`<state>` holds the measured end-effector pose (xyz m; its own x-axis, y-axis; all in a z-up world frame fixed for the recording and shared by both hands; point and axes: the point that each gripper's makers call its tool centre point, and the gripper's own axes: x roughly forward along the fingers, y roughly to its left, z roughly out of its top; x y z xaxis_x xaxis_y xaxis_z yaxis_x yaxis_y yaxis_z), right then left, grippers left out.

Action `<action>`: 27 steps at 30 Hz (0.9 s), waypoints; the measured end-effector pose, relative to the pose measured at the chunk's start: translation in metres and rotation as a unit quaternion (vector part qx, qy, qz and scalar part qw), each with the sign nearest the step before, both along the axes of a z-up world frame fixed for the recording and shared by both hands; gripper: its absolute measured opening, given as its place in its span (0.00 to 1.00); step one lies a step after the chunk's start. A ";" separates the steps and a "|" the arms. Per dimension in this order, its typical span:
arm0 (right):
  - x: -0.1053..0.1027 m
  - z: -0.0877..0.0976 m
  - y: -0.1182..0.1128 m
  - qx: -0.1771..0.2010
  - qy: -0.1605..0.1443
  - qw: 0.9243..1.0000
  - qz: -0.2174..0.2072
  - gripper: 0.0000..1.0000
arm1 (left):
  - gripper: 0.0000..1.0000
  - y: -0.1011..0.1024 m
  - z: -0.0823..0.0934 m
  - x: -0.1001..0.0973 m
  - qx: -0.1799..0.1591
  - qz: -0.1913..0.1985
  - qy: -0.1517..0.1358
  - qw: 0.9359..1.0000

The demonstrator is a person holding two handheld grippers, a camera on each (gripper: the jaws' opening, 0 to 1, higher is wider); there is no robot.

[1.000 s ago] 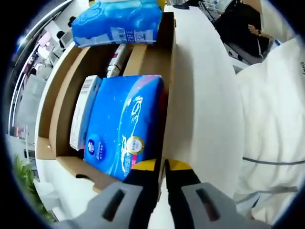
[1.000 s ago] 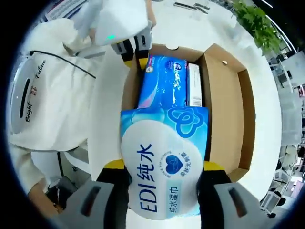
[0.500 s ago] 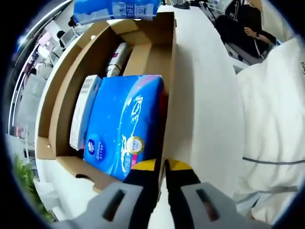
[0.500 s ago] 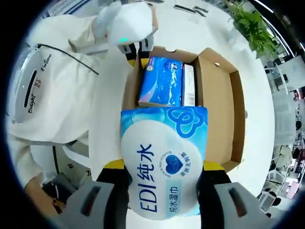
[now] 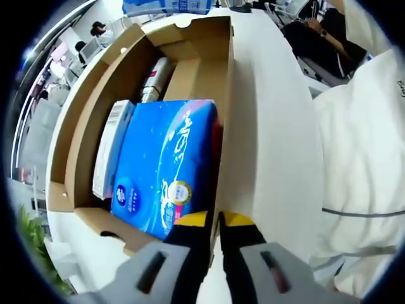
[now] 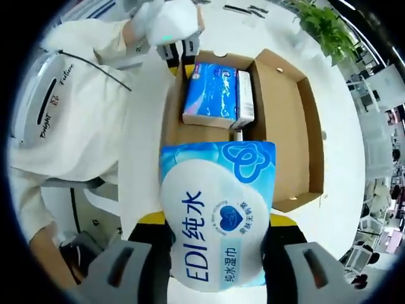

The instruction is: Operate the shoe box by opening the lid, removing the specified soft item, and placing it in the target area until the item is outside and the box remains undamaged.

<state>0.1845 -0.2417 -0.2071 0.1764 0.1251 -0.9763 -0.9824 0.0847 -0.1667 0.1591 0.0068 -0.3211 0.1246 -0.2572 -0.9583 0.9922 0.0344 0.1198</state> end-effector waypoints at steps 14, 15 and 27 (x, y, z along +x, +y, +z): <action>-0.013 -0.003 -0.037 -0.012 0.016 0.999 -0.029 0.56 | 0.06 0.000 0.000 0.000 0.001 0.001 0.000 1.000; -0.013 -0.003 -0.040 -0.013 0.014 0.999 -0.028 0.56 | 0.06 0.000 0.000 0.000 0.001 0.001 0.000 1.000; -0.006 -0.009 -0.068 -0.017 0.020 0.999 -0.045 0.56 | 0.06 -0.001 0.000 0.000 0.003 0.000 0.000 1.000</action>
<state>0.1780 -0.3101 -0.2161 0.1458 0.0774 -0.9863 -0.9772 0.1670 -0.1313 0.1587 0.0062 -0.3213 0.1246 -0.2514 -0.9598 0.9922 0.0340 0.1199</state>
